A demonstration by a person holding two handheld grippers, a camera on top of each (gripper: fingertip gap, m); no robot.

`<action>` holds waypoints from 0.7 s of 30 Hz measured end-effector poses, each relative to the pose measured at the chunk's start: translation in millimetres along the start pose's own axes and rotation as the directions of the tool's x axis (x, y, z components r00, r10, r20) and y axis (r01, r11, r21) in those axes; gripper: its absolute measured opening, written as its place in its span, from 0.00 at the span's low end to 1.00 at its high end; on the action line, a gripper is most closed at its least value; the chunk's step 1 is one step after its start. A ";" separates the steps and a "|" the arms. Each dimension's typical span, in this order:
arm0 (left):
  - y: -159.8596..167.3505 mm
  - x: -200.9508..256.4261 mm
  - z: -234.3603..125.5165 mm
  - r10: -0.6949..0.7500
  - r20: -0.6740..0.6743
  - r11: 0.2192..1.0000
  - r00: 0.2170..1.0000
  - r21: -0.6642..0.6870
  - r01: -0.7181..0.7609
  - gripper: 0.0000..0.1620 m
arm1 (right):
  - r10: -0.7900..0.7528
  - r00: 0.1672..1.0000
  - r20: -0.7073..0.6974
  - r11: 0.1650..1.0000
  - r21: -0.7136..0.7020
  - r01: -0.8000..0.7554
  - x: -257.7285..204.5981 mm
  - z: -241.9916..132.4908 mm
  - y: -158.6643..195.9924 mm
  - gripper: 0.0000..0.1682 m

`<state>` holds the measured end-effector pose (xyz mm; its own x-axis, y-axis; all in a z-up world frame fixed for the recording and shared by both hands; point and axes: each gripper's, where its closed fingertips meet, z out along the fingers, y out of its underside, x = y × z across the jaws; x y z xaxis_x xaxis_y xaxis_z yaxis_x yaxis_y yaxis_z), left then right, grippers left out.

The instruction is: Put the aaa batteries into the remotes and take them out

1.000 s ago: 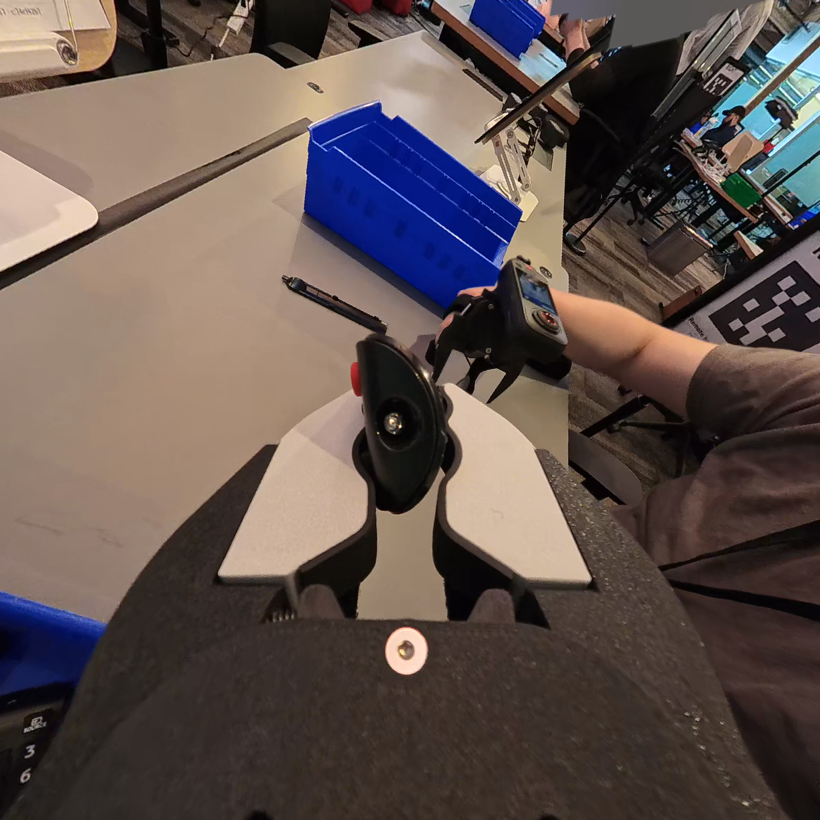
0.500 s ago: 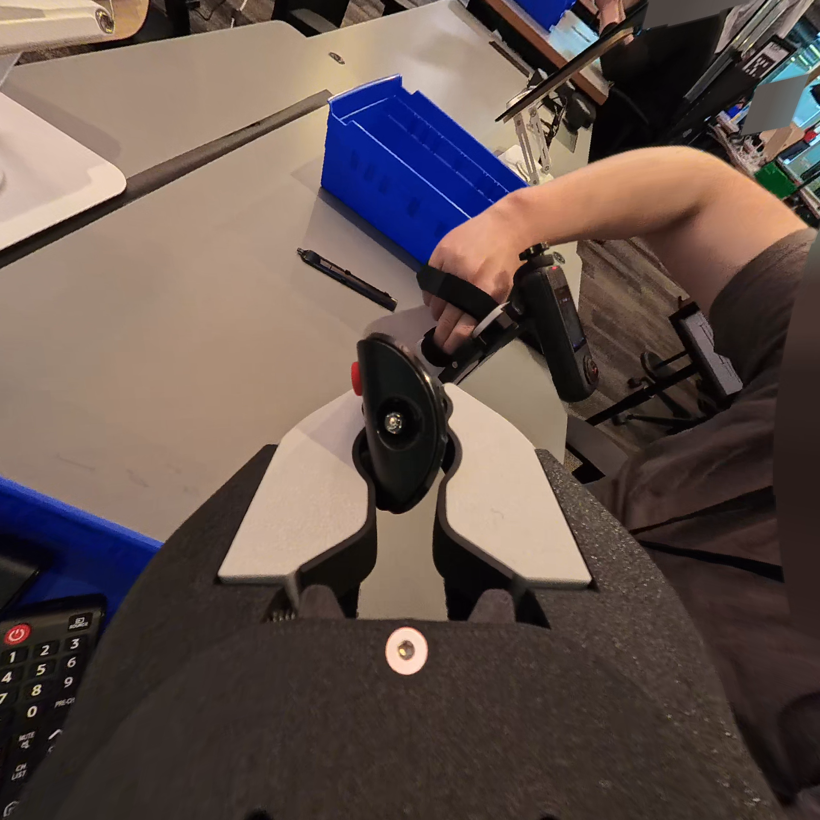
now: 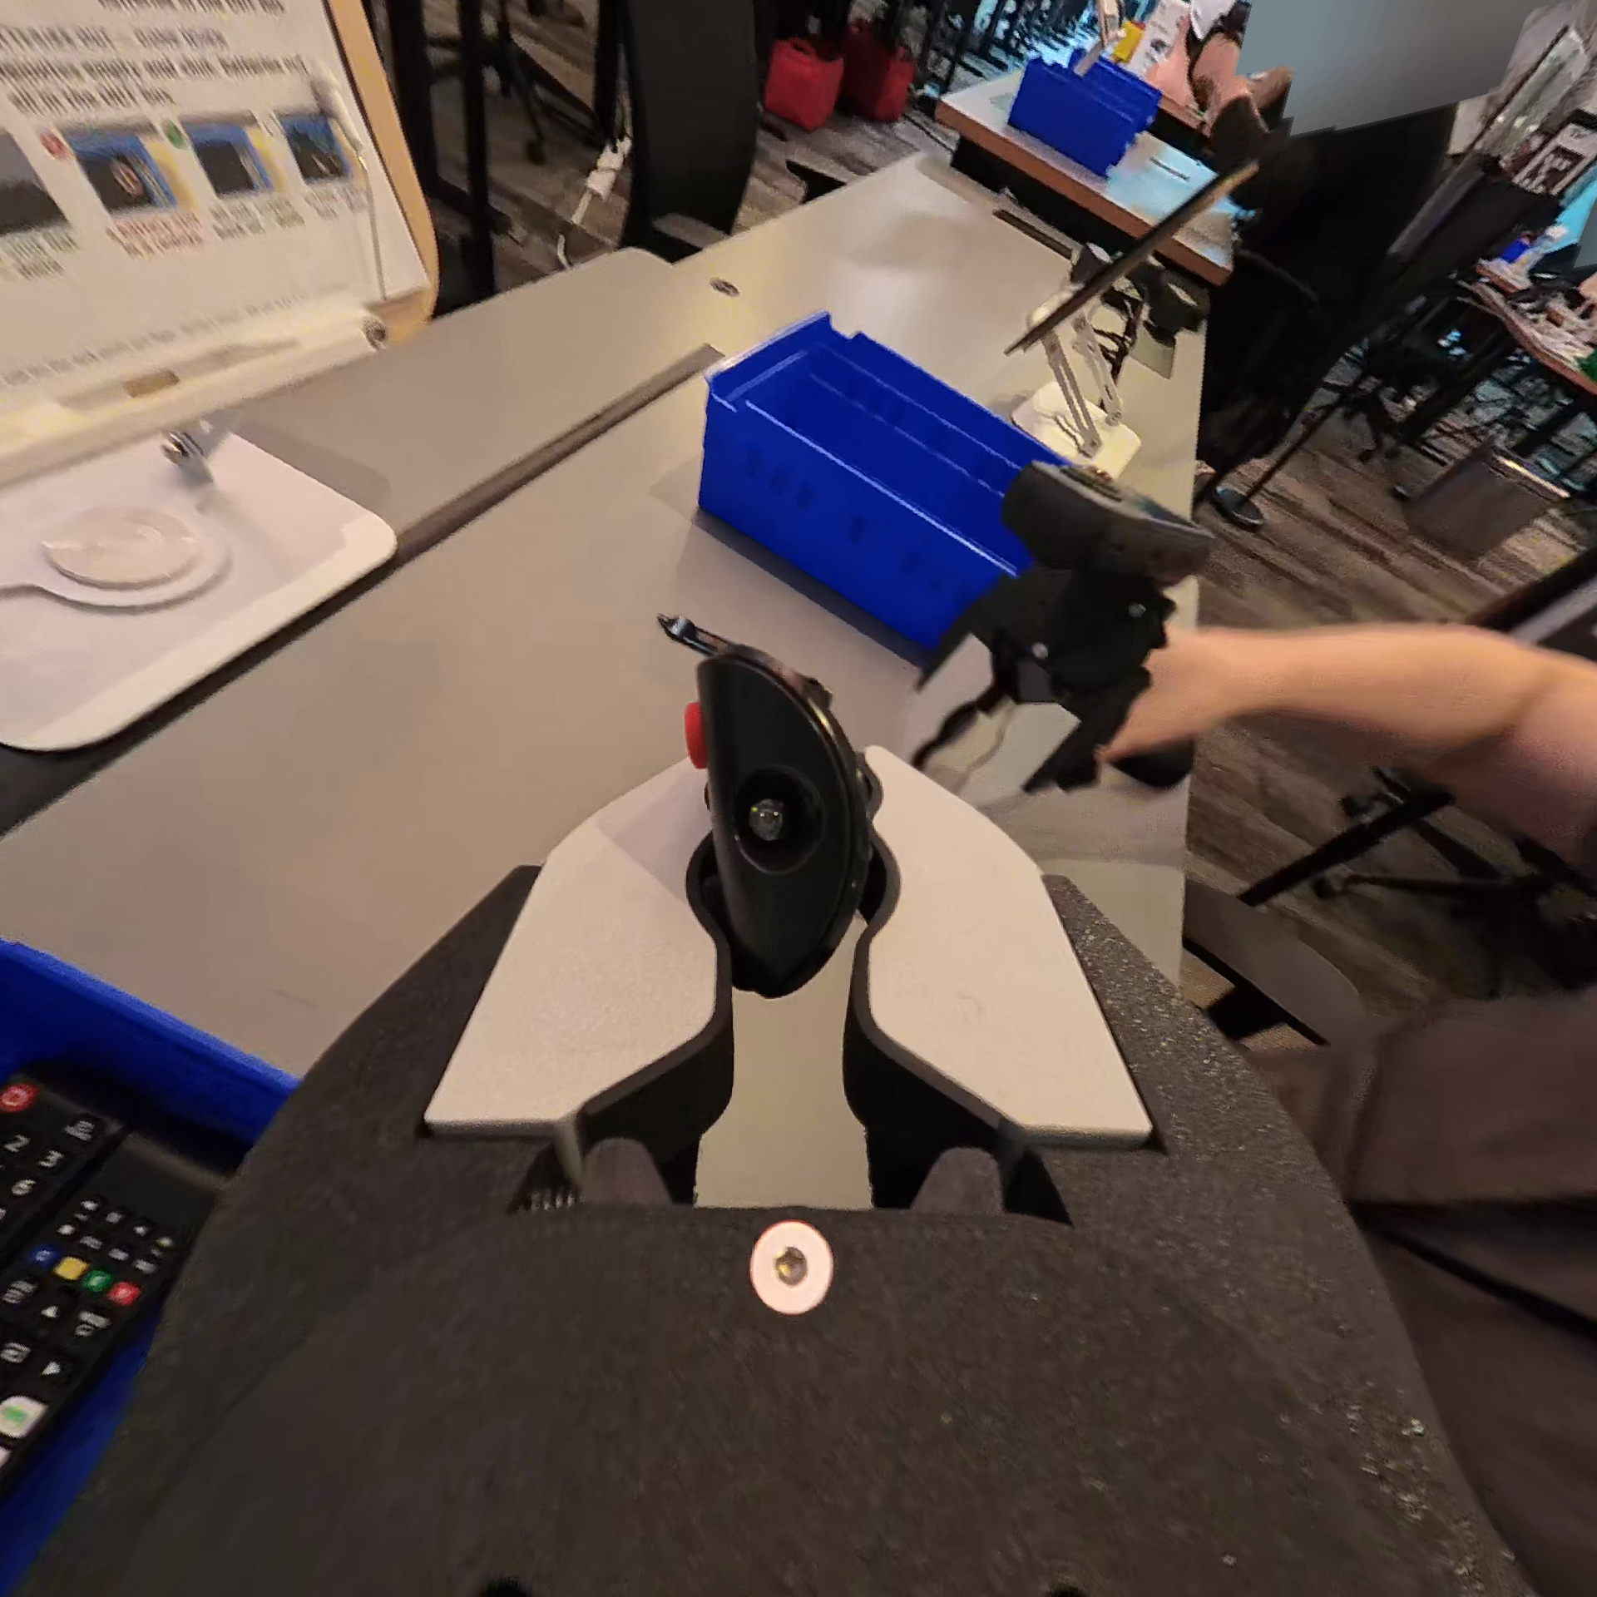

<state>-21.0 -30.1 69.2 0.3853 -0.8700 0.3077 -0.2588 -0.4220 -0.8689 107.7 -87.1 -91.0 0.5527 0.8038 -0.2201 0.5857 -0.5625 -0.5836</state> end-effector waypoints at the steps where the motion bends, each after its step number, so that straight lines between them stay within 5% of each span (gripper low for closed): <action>1: -6.9 -2.2 2.0 0.016 0.021 1.000 1.000 0.010 -0.016 0.15 | 0.129 0.991 0.025 0.987 0.090 -0.131 -5.1 -0.9 -6.7 0.18; 4: -29.1 -14.5 7.4 0.058 0.130 0.997 0.990 0.041 -0.064 0.15 | 0.294 0.939 -0.177 0.948 0.182 -0.262 11.5 2.5 -4.3 0.20; 11: -59.1 -17.7 18.8 0.069 0.181 0.984 0.981 0.148 -0.097 0.15 | 0.364 0.785 -0.501 0.912 0.023 -0.409 16.2 27.2 33.8 0.24; 18: -45.3 -1.8 38.3 0.089 0.053 0.989 0.995 0.114 -0.094 0.15 | 0.399 0.775 -0.490 0.868 -0.069 -0.491 7.3 56.6 45.9 0.23; 21: -41.8 -0.6 40.4 0.105 0.047 0.989 0.993 0.098 -0.109 0.15 | 0.369 0.781 -0.504 0.878 -0.086 -0.470 12.4 57.1 48.0 0.15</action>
<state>25.4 -1.7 89.7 0.3975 -0.8965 0.1959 -0.2112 -0.2971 -0.9312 108.8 -93.0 -166.4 0.9463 0.3232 0.0066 0.3059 -0.8886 -0.3417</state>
